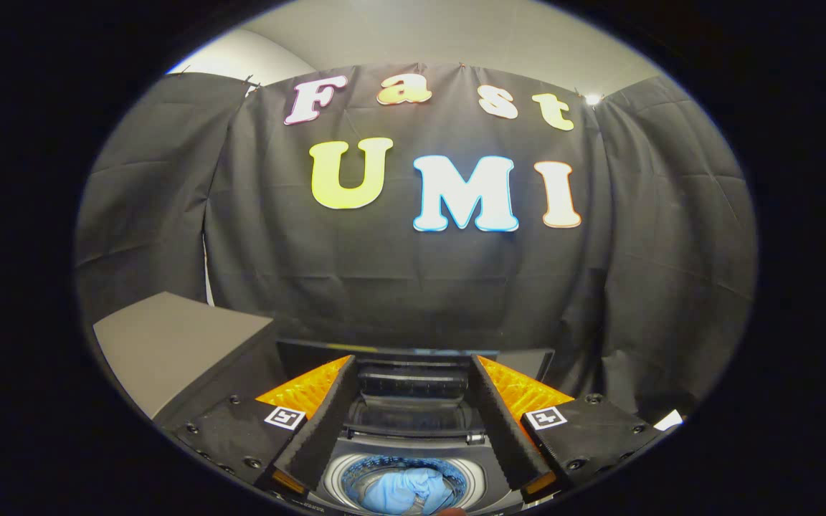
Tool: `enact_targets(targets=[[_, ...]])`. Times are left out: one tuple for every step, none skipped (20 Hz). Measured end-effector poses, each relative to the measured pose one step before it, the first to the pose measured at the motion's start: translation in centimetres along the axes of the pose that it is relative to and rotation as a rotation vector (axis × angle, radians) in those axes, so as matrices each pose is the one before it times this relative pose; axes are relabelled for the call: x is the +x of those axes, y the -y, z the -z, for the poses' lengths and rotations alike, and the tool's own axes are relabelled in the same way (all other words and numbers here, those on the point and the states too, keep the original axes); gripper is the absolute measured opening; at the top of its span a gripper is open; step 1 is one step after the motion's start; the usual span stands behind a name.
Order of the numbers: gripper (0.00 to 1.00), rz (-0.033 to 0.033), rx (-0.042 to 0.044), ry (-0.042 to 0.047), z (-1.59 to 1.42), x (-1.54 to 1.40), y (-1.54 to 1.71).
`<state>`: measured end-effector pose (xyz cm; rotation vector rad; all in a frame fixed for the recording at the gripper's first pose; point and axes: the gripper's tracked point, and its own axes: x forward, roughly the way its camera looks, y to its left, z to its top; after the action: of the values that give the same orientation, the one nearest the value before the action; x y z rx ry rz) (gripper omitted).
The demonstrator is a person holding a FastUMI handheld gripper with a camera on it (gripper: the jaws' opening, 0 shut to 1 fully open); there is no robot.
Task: Put the clothes into the washing machine and then close the washing machine lid.
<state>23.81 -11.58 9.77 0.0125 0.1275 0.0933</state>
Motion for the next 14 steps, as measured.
enact_targets(targets=[[0.96,0.00016,0.00732,0.01074,-0.593,0.574,0.123],[0.96,-0.00355,0.00454,0.00211,-0.344,0.587,-0.067],[0.95,-0.00150,0.00167,0.00219,-0.238,0.864,0.024],[0.95,0.00248,-0.00334,-0.00035,-0.230,0.976,0.068],[0.95,0.00000,-0.00101,-0.00307,0.038,0.842,0.015],[0.95,-0.00582,0.00295,-0.00214,0.093,0.773,-0.259],[0.95,-0.00540,0.00636,-0.00825,0.026,1.508,-0.131],[0.95,-0.00675,0.00565,-0.01273,0.306,1.077,-0.096],[0.95,0.00148,0.00229,-0.01269,0.326,0.998,-0.066],[0.95,0.00314,-0.00097,-0.00427,0.184,0.728,-0.003],[0.95,0.00029,0.00002,0.00457,0.065,0.848,-0.118],[0.96,-0.00133,0.00373,0.00096,-0.026,0.581,-0.232],[0.96,0.00015,0.00730,0.00219,0.159,0.612,-0.160],[0.96,-0.00004,0.00472,0.00332,0.048,0.499,-0.123]])
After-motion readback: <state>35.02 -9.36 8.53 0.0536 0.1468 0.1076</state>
